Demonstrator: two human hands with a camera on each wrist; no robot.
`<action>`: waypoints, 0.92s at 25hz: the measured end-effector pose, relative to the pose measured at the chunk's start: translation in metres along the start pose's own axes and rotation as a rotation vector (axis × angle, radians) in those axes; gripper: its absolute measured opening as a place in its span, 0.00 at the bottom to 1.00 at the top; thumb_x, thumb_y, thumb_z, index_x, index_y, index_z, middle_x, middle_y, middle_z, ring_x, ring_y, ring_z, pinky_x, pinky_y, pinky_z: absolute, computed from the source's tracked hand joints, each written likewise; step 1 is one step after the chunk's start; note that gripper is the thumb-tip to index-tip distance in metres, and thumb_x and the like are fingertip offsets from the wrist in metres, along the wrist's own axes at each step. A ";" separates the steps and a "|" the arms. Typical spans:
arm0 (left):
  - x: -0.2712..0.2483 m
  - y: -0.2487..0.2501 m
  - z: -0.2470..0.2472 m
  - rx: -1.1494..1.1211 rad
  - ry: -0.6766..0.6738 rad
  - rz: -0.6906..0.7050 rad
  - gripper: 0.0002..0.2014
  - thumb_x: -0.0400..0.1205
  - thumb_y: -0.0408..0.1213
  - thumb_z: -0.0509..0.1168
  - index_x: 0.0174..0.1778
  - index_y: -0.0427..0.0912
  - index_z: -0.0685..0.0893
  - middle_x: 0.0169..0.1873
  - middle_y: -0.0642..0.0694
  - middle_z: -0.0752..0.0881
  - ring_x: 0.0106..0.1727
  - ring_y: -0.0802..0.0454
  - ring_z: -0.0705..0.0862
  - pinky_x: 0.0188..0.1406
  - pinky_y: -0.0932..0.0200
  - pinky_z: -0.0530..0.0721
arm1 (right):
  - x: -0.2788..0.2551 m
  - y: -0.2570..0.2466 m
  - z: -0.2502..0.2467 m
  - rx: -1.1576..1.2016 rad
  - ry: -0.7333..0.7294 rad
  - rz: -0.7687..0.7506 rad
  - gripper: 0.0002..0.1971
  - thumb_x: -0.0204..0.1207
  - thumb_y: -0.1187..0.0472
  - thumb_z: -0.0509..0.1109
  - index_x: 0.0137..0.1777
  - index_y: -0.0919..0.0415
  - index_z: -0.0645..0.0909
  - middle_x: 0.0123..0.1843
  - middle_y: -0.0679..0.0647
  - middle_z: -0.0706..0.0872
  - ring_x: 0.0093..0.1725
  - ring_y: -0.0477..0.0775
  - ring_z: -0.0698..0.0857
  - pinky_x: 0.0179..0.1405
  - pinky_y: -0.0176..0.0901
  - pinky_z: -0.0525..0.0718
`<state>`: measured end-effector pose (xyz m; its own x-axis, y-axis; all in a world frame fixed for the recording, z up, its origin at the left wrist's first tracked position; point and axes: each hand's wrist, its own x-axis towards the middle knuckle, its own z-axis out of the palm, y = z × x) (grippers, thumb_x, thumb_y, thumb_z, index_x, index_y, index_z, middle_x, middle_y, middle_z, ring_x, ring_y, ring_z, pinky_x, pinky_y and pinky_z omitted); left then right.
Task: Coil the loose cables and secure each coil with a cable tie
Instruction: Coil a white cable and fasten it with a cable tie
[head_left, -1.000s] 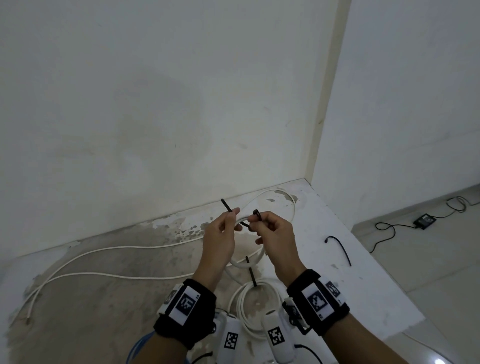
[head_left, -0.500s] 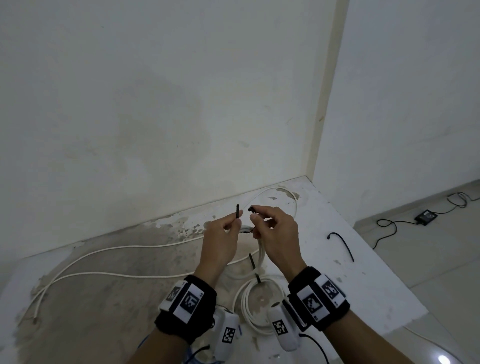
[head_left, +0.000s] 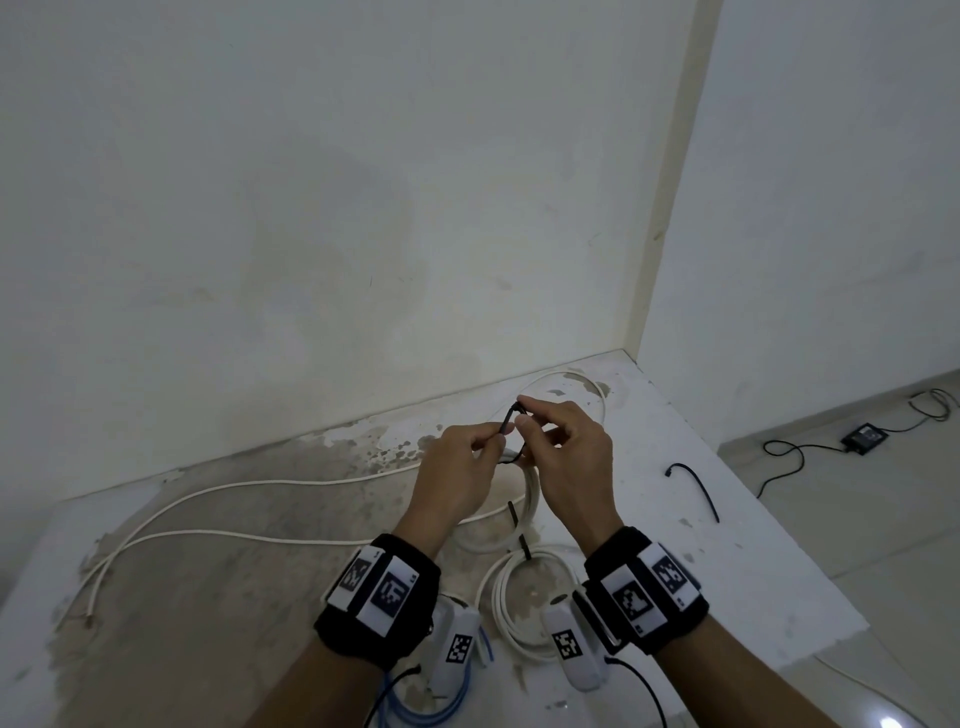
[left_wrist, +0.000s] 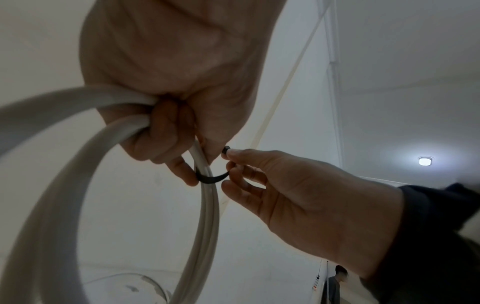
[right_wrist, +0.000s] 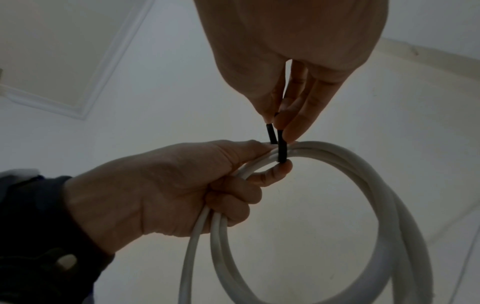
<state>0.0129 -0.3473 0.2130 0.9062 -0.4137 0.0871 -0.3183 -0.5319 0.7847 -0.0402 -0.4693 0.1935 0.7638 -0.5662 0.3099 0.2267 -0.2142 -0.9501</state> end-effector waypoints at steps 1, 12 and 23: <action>0.000 0.000 0.000 0.006 -0.007 0.003 0.14 0.85 0.38 0.62 0.62 0.51 0.88 0.54 0.50 0.91 0.52 0.51 0.88 0.33 0.82 0.72 | 0.000 0.001 0.000 -0.002 0.001 0.003 0.10 0.79 0.67 0.74 0.58 0.62 0.90 0.46 0.54 0.87 0.40 0.58 0.88 0.32 0.20 0.78; 0.000 0.000 0.002 0.115 -0.029 0.044 0.14 0.85 0.38 0.61 0.61 0.52 0.89 0.50 0.48 0.92 0.41 0.48 0.84 0.28 0.78 0.70 | -0.006 0.012 -0.003 -0.032 0.022 0.011 0.10 0.81 0.64 0.73 0.60 0.58 0.90 0.46 0.54 0.86 0.39 0.59 0.89 0.34 0.30 0.84; -0.003 0.004 0.002 0.083 0.003 0.032 0.13 0.85 0.36 0.62 0.61 0.49 0.89 0.49 0.46 0.92 0.34 0.58 0.81 0.28 0.81 0.69 | -0.003 0.012 -0.014 -0.352 -0.047 -0.187 0.10 0.80 0.65 0.73 0.59 0.58 0.91 0.44 0.52 0.87 0.38 0.48 0.87 0.40 0.50 0.90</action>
<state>0.0085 -0.3493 0.2149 0.8960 -0.4292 0.1135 -0.3690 -0.5778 0.7279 -0.0476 -0.4813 0.1815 0.7573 -0.4563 0.4671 0.1500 -0.5746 -0.8046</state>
